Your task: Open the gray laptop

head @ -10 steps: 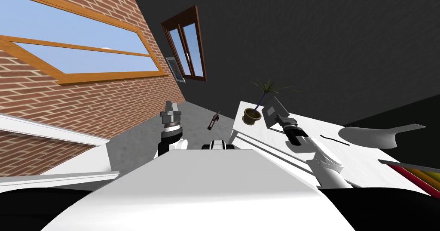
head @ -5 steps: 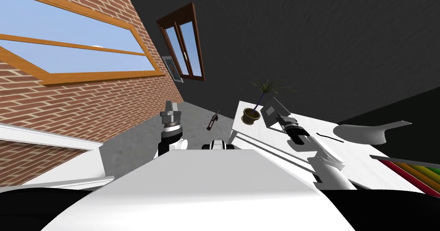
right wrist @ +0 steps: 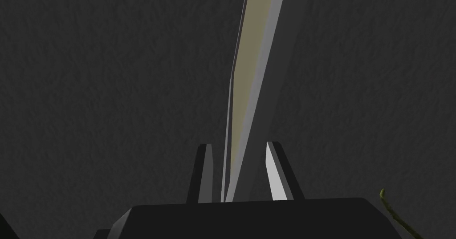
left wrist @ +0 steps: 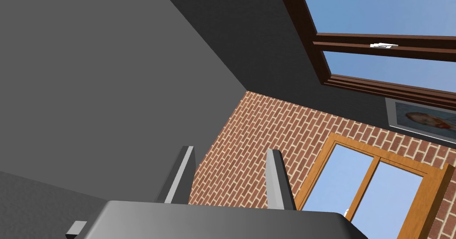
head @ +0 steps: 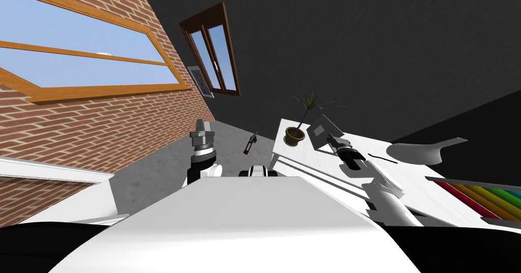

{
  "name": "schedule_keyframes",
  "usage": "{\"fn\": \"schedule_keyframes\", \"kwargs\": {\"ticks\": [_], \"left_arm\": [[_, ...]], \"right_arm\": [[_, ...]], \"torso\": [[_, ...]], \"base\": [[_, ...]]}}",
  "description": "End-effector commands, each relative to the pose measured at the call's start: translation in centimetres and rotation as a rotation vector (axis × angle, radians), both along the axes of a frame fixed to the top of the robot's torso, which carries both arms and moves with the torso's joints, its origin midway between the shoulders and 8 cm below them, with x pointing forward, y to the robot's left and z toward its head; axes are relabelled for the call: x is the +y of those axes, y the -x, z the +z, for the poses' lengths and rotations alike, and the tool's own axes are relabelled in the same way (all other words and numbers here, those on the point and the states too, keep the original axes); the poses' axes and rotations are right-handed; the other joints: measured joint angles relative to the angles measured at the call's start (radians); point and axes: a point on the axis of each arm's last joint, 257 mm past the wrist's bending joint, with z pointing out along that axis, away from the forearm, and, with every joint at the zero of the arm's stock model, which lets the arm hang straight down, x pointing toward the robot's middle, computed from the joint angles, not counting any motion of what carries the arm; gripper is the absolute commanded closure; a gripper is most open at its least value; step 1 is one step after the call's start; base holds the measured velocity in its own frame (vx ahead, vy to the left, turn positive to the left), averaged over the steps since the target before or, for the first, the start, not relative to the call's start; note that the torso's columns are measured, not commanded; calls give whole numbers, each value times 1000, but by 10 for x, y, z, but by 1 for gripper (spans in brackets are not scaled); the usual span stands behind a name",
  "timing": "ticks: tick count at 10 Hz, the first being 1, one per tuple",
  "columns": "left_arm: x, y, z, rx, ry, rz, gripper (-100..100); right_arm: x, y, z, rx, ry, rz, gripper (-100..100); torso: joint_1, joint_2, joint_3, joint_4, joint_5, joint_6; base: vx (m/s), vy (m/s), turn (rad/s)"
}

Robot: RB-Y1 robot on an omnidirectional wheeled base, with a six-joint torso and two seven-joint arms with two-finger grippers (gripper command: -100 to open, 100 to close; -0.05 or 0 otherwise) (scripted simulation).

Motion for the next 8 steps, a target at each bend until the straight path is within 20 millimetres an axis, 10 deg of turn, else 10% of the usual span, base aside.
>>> {"fn": "schedule_keyframes", "kwargs": {"ticks": [1, 8], "left_arm": [[0, 0, 0, 0, 0, 0, 0], [0, 0, 0, 0, 0, 0, 0]], "right_arm": [[8, -7, -20, -69, -168, -6, 100], [34, -23, -48, -183, -407, 11, 100]], "torso": [[-3, 1, 1, 0, -2, 2], [3, -4, -2, -4, -3, 0]], "base": [[-101, -151, 16], [-39, -93, -8]]}}
